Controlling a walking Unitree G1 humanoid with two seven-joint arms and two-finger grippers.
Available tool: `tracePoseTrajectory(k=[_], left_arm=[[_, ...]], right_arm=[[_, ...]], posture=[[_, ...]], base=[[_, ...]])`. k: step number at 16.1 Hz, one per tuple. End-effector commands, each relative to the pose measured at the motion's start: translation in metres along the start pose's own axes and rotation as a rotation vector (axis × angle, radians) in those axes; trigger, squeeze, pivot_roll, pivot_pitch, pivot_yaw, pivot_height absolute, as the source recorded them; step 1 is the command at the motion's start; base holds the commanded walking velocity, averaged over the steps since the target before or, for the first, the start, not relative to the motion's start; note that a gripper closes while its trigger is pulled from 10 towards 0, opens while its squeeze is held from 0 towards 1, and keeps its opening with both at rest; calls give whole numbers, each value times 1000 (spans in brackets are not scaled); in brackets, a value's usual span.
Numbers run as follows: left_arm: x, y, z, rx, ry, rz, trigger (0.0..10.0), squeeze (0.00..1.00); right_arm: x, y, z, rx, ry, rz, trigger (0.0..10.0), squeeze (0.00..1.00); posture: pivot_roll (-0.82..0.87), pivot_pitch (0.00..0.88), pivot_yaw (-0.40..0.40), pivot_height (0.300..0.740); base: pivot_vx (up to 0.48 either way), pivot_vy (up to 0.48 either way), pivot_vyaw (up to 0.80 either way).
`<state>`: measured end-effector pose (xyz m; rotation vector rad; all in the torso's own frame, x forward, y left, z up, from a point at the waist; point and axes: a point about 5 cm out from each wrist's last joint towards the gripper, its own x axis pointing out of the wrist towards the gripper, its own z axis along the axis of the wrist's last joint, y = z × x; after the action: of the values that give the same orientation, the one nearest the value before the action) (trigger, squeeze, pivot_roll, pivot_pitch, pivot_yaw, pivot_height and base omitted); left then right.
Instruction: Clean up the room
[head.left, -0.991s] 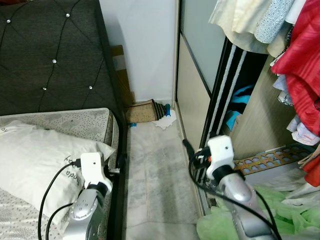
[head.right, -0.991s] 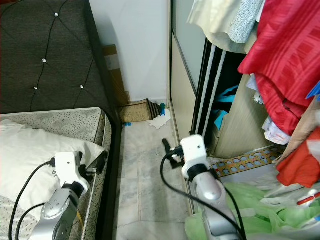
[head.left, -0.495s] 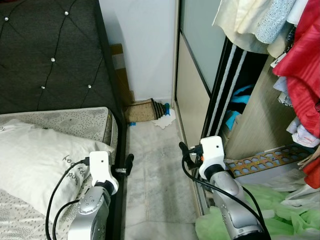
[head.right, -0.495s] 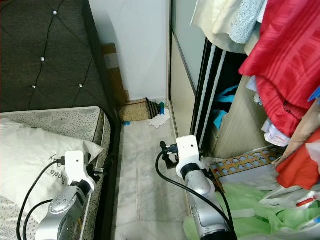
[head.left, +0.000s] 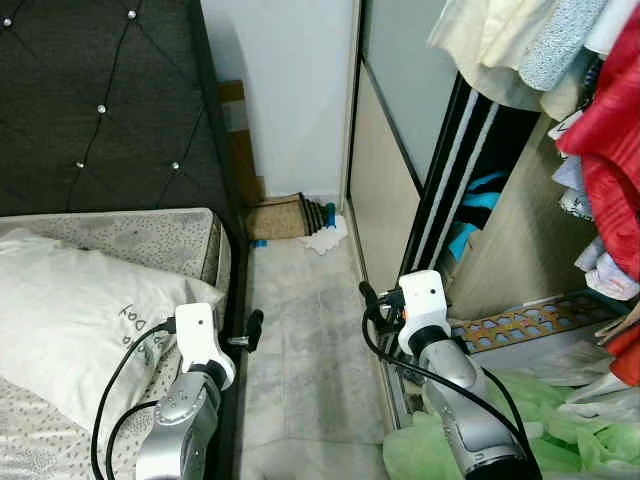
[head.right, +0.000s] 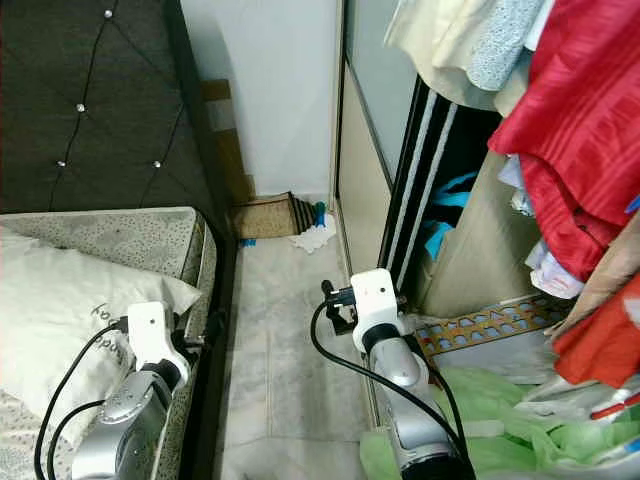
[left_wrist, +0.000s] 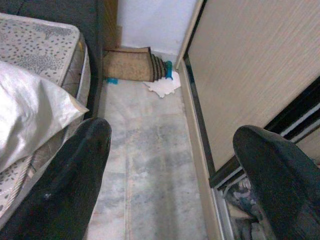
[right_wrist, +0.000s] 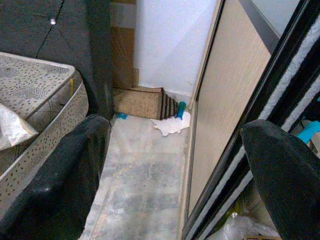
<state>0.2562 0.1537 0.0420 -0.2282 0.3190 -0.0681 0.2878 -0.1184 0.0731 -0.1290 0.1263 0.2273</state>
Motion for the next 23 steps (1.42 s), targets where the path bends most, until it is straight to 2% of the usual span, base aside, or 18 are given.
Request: tracePoseTrajectory(k=[1,6,14,23], left_arm=[[-1,1,4,9,-13,10,10000,0],[1,-1,6,25,-4,-18,10000,0],[0,-1,8,40,-15,-9,10000,0],[0,-1,14,63,-57,24,10000,0]], right_arm=[[-1,0,0,-4,-4,0,10000,0],[-3,0,1,-9,-19,-35,10000,0],[-3,1,1,-21,-23,-26,10000,0],[-4,1,3,-40,-33,-19,10000,0]], posture=[[-96,0,-7,740],[-111,0,15,740],[-106,0,11,740],[-117,0,11,740]], base=[[0,0,0],[0,0,0],[0,0,800],[0,0,576]])
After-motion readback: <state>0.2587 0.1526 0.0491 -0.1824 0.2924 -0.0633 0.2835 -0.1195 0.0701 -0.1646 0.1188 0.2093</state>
